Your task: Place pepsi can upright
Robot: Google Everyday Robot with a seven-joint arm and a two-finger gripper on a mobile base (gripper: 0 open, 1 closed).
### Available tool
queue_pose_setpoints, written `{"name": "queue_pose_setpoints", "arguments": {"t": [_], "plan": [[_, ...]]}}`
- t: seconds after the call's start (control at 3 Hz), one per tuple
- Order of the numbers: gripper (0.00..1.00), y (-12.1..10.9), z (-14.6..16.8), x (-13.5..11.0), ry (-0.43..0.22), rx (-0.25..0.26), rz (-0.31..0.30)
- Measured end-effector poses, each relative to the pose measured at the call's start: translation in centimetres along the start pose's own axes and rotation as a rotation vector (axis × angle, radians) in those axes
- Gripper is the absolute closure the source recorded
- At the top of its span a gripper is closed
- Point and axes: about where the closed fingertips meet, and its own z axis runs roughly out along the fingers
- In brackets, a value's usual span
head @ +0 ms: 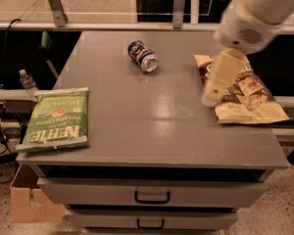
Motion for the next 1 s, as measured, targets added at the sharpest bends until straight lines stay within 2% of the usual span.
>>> {"name": "queue_pose_setpoints", "arguments": {"t": [0.33,0.67,1.0], "plan": [[0.0,-3.9,3.0,-5.5,-0.06,0.001,0.049],[0.0,-6.8,5.1,-12.4,-0.135,0.026,0.103],[0.0,-6.8,5.1,-12.4,-0.135,0.026,0.102]]}}
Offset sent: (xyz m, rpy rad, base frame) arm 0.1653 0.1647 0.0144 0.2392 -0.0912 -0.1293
